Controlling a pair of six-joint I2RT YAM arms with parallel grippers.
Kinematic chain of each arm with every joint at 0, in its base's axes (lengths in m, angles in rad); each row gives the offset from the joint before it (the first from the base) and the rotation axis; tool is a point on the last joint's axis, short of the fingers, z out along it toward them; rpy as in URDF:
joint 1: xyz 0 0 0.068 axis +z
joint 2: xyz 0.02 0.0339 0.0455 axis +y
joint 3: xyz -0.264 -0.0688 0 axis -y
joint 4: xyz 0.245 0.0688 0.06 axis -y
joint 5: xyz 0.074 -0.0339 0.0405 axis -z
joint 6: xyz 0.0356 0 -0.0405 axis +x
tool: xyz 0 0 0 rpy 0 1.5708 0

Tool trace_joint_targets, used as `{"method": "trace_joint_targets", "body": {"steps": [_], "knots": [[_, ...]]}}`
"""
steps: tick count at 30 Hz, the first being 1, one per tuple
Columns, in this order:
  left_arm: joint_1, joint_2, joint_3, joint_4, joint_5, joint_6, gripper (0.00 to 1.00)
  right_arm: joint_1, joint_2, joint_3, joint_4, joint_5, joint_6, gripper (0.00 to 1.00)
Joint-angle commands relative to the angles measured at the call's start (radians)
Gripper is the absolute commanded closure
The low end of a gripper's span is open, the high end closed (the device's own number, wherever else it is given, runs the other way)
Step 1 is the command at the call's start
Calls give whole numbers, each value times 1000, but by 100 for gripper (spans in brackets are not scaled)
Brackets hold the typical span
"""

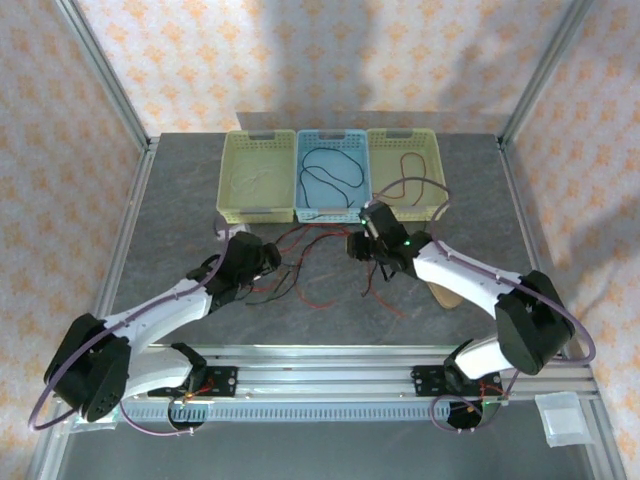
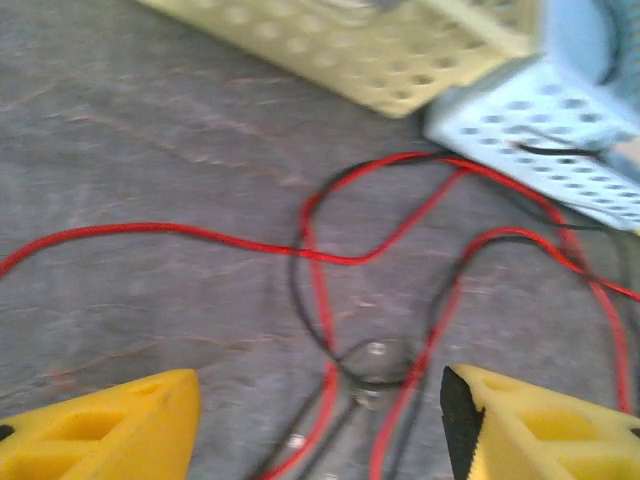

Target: Untangle the cables

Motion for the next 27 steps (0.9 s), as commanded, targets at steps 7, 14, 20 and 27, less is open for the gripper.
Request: {"method": "trace_joint_targets", "body": {"steps": [7, 14, 20, 27], "knots": [[34, 229, 196, -78, 112, 305, 46, 5, -84, 59, -7, 85, -20, 60], [41, 385, 348, -219, -46, 354, 55, 5, -115, 27, -3, 101, 3, 61], [42, 451, 386, -196, -39, 365, 60, 5, -113, 43, -12, 110, -3, 61], [40, 507, 370, -160, -27, 364, 65, 5, -109, 50, -20, 114, -9, 62]]}}
